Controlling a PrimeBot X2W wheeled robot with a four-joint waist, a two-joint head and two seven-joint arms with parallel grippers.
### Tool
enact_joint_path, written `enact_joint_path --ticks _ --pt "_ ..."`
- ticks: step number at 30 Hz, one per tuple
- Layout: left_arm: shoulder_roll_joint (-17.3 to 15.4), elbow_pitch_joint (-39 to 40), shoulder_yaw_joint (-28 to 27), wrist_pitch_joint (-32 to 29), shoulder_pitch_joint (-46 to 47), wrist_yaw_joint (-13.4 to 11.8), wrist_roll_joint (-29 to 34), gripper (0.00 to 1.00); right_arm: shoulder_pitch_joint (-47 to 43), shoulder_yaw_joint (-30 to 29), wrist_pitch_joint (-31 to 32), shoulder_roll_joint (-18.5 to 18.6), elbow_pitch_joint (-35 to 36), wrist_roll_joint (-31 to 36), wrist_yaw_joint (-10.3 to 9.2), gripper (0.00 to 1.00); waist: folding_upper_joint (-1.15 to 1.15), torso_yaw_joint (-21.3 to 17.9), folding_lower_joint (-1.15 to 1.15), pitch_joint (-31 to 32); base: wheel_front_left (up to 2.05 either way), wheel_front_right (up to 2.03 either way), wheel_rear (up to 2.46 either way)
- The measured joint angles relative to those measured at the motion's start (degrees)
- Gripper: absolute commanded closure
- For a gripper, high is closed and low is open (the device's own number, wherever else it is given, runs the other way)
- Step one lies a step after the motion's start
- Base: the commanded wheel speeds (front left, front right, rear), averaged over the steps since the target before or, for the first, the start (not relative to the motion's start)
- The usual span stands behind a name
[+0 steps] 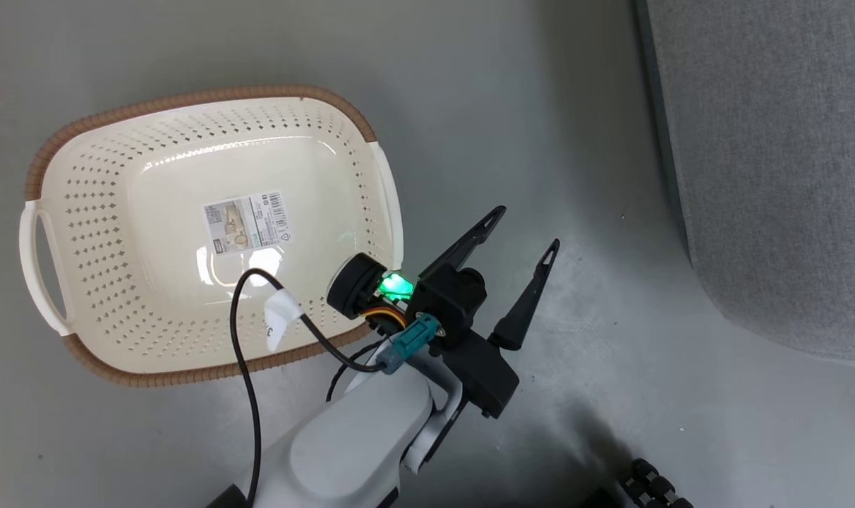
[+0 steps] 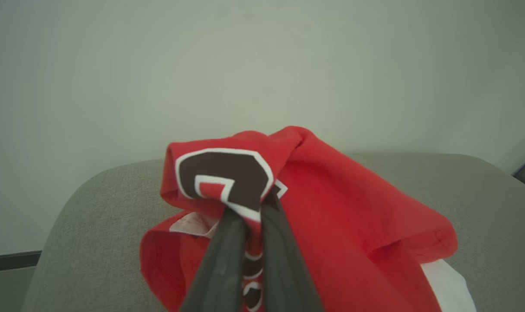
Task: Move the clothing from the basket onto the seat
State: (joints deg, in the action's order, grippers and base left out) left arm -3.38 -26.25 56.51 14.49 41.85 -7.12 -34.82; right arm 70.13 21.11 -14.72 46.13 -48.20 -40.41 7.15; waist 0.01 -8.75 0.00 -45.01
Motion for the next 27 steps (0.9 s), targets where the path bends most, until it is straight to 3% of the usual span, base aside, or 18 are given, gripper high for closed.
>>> enact_joint_path --ticks 7,8,9,11,12,22,27 --pt "0.1 0.2 -0.8 0.0 -0.7 0.0 -0.6 0.0 -6.6 2.2 0.0 -0.9 1.7 -1.0 0.0 1.0 -0.01 0.8 0.0 2.6 0.0 0.0 0.0" --pt "0.1 0.3 -0.8 0.0 -1.0 0.0 -0.8 0.0 -7.3 2.4 0.0 -0.9 2.0 -1.1 0.0 0.91 0.0 0.9 0.0 3.0 0.0 0.0 0.0" --pt "0.1 0.3 -0.8 0.0 -1.3 0.0 -0.9 0.0 -7.8 2.6 0.0 -0.9 2.3 -1.2 0.0 0.91 -0.01 1.0 0.0 3.5 0.0 0.0 0.0" --pt "0.1 0.3 -1.0 0.0 -1.5 0.0 -1.2 0.0 -9.1 3.0 0.0 -1.0 3.4 -1.3 0.0 0.15 -0.01 1.2 0.0 4.4 0.0 0.0 0.0" --pt "0.1 0.4 -1.1 0.0 -1.5 0.0 -1.4 0.0 -9.8 3.0 0.0 -1.2 3.8 -1.4 0.0 0.0 -0.01 1.3 0.0 4.9 0.0 0.0 0.0" --pt "0.3 -0.7 -5.3 0.0 -3.4 0.0 -2.0 0.0 -17.4 3.6 0.0 -1.6 6.9 -2.0 0.0 0.0 -0.01 2.8 0.0 11.1 0.0 0.0 0.0" --pt "0.3 -1.4 -7.1 0.0 -5.7 0.0 -3.6 0.0 -20.7 4.4 0.0 -3.5 9.2 -2.1 0.0 0.0 -0.01 3.9 -0.01 14.3 0.0 0.0 0.0"
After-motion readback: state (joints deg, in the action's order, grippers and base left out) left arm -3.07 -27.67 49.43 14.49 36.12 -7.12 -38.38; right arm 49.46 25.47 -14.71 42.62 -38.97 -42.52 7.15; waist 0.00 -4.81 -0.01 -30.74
